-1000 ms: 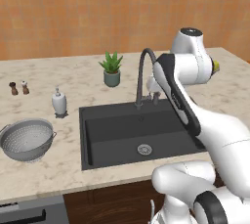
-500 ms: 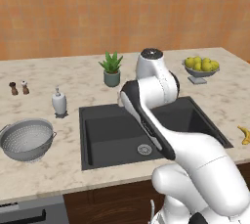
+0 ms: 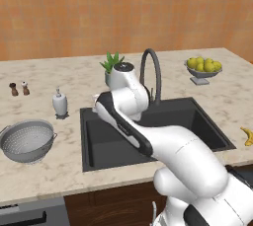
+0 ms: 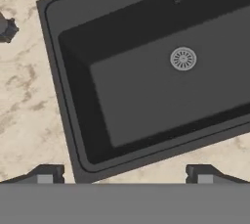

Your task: Put the colander in the sink, put the banana in the colander, and turn on the sink faucet and pour water over the colander.

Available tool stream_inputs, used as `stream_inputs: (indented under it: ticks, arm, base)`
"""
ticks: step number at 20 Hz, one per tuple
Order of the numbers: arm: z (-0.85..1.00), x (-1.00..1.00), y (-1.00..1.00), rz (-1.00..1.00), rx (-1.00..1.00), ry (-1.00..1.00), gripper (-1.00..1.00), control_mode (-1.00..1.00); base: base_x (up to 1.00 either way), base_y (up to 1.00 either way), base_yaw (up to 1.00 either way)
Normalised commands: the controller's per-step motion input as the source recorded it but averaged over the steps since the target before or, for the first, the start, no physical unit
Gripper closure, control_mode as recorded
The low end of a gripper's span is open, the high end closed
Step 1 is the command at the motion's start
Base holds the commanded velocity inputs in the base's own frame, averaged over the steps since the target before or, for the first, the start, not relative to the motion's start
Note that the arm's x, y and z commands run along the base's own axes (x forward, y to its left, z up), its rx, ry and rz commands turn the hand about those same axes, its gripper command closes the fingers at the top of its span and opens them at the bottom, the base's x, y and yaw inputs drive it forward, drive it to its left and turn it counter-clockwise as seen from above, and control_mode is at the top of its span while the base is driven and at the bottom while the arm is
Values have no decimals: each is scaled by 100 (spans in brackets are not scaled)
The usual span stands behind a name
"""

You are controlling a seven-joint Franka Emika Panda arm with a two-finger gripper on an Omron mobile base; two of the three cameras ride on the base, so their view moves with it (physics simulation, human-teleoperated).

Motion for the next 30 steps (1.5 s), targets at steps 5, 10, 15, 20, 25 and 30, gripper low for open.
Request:
stream_inputs:
  ticks: [5, 10, 15, 20, 25, 30]
  arm:
    - [-24, 12, 63, -7, 26, 0, -100, -100]
    - [-9, 8, 65, -6, 4, 0, -100, -100]
    - [-1, 1, 67, 0, 0, 2, -100, -100]
    - [-7, 4, 60, 0, 0, 5, -100, -100]
    - [-18, 6, 49, 0, 0, 0, -100, -100]
    - [-27, 18, 40, 0, 2, 3, -100, -100]
  base:
    - [0, 0, 0]
    - [0, 0, 0]
    - [0, 0, 0]
    - [0, 0, 0]
    - [0, 0, 0]
    - [0, 0, 0]
